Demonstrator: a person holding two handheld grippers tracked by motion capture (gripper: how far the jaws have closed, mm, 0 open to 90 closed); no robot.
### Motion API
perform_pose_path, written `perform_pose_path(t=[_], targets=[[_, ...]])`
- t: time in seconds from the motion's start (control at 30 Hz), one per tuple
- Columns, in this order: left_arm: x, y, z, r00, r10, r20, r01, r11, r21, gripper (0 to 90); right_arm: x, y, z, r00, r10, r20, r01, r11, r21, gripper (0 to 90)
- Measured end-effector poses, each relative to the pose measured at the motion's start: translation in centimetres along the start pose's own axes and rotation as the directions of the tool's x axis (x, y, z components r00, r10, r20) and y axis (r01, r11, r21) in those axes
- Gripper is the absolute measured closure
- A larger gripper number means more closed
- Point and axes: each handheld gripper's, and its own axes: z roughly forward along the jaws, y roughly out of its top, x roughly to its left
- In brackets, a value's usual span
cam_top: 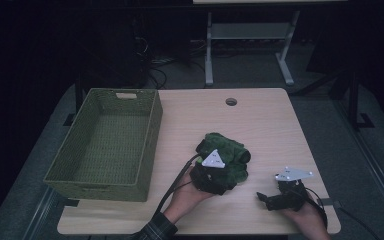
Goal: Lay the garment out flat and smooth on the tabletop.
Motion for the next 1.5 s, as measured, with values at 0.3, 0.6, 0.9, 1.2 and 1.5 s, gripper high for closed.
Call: perform_pose_path(t=[0.3, 0.6, 0.9, 1.2, 1.5], targets=[[0.5, -0.5, 1.3, 0.9986, 0.019, -0.049, -0.017, 0.9995, 0.026, 45.8, 0.0, 0.0, 0.0, 1.0000, 0.002, 0.001, -0.002, 1.000, 0.001, 3.1], [0.9, -1.1, 2.0, 0.9936, 0.051, -0.101, -0.044, 0.9967, 0.068, 56.2, 0.0, 0.2, -0.3, 0.9999, -0.012, -0.002, 0.012, 1.000, 0.003, 13.2], [1.3, -1.3, 1.6, 0.9928, 0.055, -0.106, -0.050, 0.9974, 0.051, 80.7, 0.1, 0.6, -0.3, 0.9999, -0.008, -0.015, 0.008, 1.000, -0.010, 18.6], [1.0, -1.0, 0.8, 0.9959, 0.047, -0.078, -0.046, 0.9988, 0.014, 80.8, 1.2, 3.0, 0.7, 0.9962, -0.039, -0.077, 0.035, 0.998, -0.052, 39.4], [0.9, -0.6, 0.1, 0.9969, 0.046, -0.065, -0.047, 0.9986, -0.022, 80.9, 1.2, 4.5, 2.7, 0.9926, -0.031, -0.118, 0.024, 0.998, -0.059, 49.6]])
